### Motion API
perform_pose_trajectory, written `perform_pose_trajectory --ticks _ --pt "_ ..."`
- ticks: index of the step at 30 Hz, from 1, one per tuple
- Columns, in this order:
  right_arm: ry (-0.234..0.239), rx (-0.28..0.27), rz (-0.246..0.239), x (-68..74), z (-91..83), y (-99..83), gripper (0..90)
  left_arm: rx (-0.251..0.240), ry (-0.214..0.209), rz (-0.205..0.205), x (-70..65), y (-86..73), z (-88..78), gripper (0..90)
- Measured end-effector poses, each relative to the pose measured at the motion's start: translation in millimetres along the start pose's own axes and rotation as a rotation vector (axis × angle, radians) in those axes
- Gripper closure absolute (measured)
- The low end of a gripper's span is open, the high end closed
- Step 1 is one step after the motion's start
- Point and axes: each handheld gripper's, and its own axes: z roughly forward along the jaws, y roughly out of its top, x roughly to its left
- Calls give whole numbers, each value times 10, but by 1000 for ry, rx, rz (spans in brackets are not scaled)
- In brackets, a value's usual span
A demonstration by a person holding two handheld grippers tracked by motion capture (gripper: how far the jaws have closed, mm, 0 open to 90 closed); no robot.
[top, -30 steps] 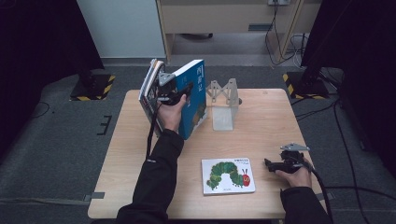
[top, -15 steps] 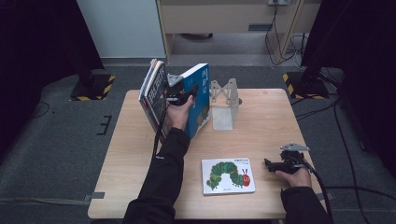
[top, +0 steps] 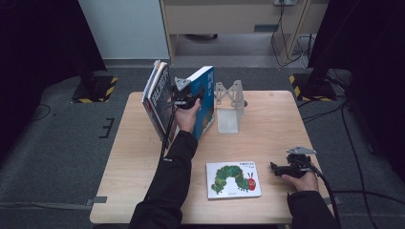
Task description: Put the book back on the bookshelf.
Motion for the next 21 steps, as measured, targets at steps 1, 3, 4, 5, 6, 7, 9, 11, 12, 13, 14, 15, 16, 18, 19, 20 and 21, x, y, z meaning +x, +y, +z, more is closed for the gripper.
perform_pose_trajectory --ticks 1,3,4,5,6,7,9,11,12,13,14,15,16,18,19,20,21 --pt "1 0 1 1 0 0 20 -1 -5 2 -12 -6 2 606" --pt "1 0 1 1 0 0 20 -5 -9 7 -42 -18 -1 605" --pt "1 0 1 1 0 0 19 -6 -9 7 -51 -26 -4 604" --pt "1 0 1 1 0 0 19 -10 -9 10 -64 -39 -11 603" --pt "1 0 1 1 0 0 19 -13 -9 13 -78 -52 -23 602" --pt "1 0 1 1 0 0 19 -14 -7 18 -91 -63 -36 601" --pt "0 0 1 2 0 0 20 -11 -2 27 -108 -87 -62 598" --pt "1 1 -1 2 -1 0 20 -11 6 36 -119 -113 -94 591" --pt "1 1 -1 3 -1 0 19 -11 7 35 -116 -120 -102 590" --pt "1 1 -1 4 -1 -1 20 -9 10 33 -110 -127 -120 591" --pt "1 1 -1 5 -1 -1 20 -8 12 31 -107 -132 -132 592" --pt "1 1 -1 6 -1 0 19 -7 11 35 -102 -143 -151 593" --pt "1 1 -1 6 -1 0 19 -5 10 37 -100 -151 -164 594" --pt "-1 1 -3 5 0 0 18 -4 13 47 -96 -178 -202 594" --pt "-1 1 -3 6 0 0 18 -7 16 46 -90 -198 -221 593" --pt "-1 1 -3 6 1 0 18 -9 19 42 -80 -215 -242 594" --pt "0 1 -3 7 1 0 18 -8 20 37 -66 -233 -266 595"
